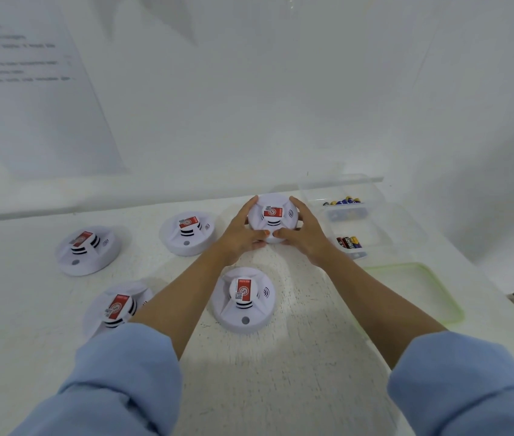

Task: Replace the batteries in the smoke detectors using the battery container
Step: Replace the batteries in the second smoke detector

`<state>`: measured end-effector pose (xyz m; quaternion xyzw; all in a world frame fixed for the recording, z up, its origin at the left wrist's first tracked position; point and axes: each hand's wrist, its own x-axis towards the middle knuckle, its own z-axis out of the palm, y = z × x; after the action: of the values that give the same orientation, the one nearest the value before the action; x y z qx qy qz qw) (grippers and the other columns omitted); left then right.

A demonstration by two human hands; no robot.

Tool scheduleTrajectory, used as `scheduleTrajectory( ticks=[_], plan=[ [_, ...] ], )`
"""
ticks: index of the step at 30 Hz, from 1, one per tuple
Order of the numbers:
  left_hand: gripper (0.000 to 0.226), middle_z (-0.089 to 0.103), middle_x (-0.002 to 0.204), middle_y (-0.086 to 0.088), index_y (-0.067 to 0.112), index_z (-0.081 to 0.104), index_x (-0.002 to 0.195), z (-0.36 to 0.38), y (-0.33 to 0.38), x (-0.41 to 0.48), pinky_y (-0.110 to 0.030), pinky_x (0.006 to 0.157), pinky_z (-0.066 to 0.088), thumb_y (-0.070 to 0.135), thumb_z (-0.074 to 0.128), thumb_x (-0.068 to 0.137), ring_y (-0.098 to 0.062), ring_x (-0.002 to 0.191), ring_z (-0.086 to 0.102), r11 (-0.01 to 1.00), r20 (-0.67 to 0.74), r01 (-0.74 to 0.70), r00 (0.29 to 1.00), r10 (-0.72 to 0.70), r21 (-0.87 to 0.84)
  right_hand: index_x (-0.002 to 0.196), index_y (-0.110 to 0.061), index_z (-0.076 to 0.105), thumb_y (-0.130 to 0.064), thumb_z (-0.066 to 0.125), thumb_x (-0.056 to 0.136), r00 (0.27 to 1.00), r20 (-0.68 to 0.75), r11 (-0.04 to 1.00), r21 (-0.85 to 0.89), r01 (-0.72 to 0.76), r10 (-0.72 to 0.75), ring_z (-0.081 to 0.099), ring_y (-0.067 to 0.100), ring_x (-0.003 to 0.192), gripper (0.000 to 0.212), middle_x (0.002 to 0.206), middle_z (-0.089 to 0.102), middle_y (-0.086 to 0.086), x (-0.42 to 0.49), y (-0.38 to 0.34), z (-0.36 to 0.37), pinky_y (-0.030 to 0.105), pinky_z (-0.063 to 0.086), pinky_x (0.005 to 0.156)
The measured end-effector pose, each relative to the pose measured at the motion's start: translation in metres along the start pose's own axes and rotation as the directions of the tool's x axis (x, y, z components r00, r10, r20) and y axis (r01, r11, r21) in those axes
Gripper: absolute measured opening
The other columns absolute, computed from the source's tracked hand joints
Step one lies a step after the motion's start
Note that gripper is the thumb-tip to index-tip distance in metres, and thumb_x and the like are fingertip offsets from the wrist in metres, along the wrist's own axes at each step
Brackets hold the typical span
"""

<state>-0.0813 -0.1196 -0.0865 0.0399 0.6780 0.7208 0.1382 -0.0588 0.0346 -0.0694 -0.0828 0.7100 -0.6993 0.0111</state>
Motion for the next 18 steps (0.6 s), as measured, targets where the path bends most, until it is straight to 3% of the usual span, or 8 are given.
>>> scheduleTrajectory(
  ticks=[4,15,18],
  plan=[
    [0.074,0.04,0.14,-0.007,0.031,0.027,0.143,0.001,0.0,0.0,-0.026,0.073,0.056,-0.005,0.059,0.086,-0.02,0.105,0.055,1.0,0.007,0.002,1.0,-0.002,-0.002,0.117,-0.023,0.036,0.014,0.059,0.08,1.0,0.001,1.0,0.007,-0.009,0.009,0.055,0.002,0.088,0.057,0.1,0.051,-0.014,0.001,0.002,0.0,0.013,0.054,0.061],
    [0.074,0.038,0.142,-0.005,0.031,0.027,0.143,0.0,-0.001,-0.001,-0.03,0.08,0.054,-0.006,0.057,0.086,-0.021,0.111,0.052,1.0,0.019,-0.021,1.0,0.021,-0.01,0.118,-0.025,0.037,0.011,0.062,0.079,1.0,0.002,1.0,-0.003,0.002,-0.002,0.054,0.003,0.092,0.059,0.103,0.05,-0.014,0.004,0.009,-0.003,0.012,0.053,0.064],
    [0.074,0.039,0.14,-0.003,0.029,0.025,0.144,0.0,-0.001,-0.002,-0.029,0.08,0.054,-0.005,0.057,0.087,-0.019,0.11,0.053,0.999,0.025,-0.031,0.999,0.032,-0.009,0.127,-0.021,0.036,0.01,0.063,0.079,1.0,0.001,1.0,-0.014,-0.005,0.005,0.053,0.013,0.103,0.063,0.114,0.051,-0.007,0.006,0.013,-0.003,0.011,0.053,0.068]
  ],
)
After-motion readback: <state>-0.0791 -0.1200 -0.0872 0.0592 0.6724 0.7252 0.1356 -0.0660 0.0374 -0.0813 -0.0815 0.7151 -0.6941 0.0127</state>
